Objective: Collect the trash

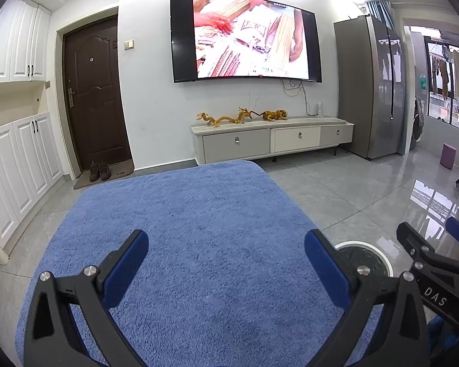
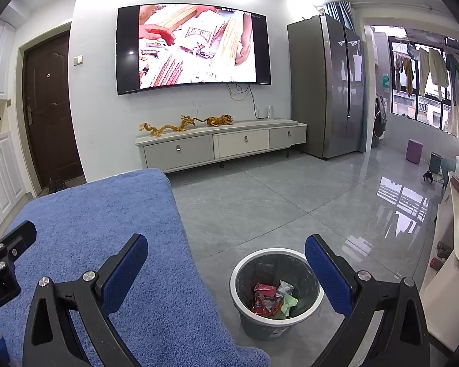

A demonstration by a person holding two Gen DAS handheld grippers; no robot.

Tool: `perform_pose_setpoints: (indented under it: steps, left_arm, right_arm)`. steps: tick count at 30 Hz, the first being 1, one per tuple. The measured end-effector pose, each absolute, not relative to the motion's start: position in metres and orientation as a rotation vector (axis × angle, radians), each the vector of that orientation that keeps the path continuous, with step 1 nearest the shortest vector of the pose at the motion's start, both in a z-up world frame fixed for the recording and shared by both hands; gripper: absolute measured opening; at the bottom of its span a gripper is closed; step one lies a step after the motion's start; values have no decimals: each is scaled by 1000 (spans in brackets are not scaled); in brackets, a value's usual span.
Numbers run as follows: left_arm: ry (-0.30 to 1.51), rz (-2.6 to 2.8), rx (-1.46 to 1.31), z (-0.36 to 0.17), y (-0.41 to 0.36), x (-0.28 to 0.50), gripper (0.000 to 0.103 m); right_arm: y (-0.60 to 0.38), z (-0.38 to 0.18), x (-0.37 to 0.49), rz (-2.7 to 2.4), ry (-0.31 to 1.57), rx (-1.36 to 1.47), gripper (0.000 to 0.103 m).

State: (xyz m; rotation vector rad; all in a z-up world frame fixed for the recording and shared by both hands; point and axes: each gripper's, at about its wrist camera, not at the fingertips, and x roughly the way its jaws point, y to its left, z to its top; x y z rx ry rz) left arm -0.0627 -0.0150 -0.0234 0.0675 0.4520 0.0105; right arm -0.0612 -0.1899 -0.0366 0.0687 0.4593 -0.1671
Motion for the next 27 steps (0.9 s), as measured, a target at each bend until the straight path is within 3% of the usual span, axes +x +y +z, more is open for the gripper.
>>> perform_pose_setpoints:
  steps: [27]
  left_arm:
    - [475, -25, 35, -25, -25, -46, 102]
  right_arm:
    - [-209, -44, -45, -236, 481, 96, 103]
